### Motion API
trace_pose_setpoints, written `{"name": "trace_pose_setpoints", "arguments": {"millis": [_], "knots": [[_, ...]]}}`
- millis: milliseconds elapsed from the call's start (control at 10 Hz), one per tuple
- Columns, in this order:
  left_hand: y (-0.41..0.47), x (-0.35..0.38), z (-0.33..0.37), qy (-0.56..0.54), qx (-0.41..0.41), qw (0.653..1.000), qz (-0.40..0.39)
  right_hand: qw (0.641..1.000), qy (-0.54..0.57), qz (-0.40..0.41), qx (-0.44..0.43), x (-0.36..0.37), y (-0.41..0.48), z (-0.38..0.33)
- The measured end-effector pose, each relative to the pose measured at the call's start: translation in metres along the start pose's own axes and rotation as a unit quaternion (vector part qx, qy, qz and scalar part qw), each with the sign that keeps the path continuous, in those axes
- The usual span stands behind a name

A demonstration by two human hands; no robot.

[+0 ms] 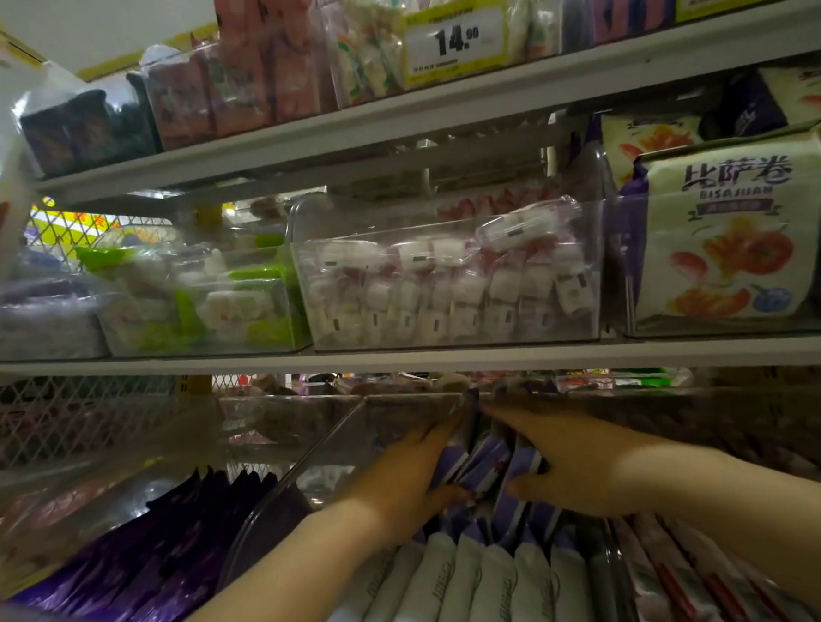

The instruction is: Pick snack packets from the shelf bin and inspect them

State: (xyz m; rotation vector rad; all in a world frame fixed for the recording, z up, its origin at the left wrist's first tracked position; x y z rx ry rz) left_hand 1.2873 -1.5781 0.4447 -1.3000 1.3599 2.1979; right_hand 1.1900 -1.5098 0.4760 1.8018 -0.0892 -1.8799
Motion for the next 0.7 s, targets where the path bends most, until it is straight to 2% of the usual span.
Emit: {"name": "trace_pose_setpoints", "arguments": {"millis": [100,300,400,500,600,700], "knots": [[0.000,0.004,-0.005,-0.004,-0.012,1.000,-0.017,0.999,-0.011,-0.007,-0.038,0.001,0.004,-0.010],[0.007,0.017,-0.014,0.020,-0.082,0.993,-0.082,0.998,-0.023,-0.046,-0.030,0.008,0.010,-0.013],[0.006,0.014,-0.009,0.010,-0.100,0.989,-0.104,0.999,-0.008,-0.041,-0.032,0.004,0.005,-0.016],[0.001,0.008,-0.008,-0.028,-0.124,0.986,-0.105,0.999,-0.003,-0.002,-0.032,-0.007,-0.004,-0.018],[-0.015,-0.011,0.004,-0.049,-0.132,0.987,-0.082,0.999,0.011,0.034,-0.012,-0.028,-0.028,-0.024],[-0.039,-0.053,0.025,-0.064,-0.113,0.991,0.004,0.992,0.092,0.086,-0.015,-0.062,-0.064,-0.037]]}}
Point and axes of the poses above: each hand's wrist, its own y-axis towards the middle knuckle, its own x-axis out of the palm, z = x × y, the point moved 10 cm from there along y, towards the middle knuckle, and after that the axes turned 2 degrees about -x, right-handed, at the moved point
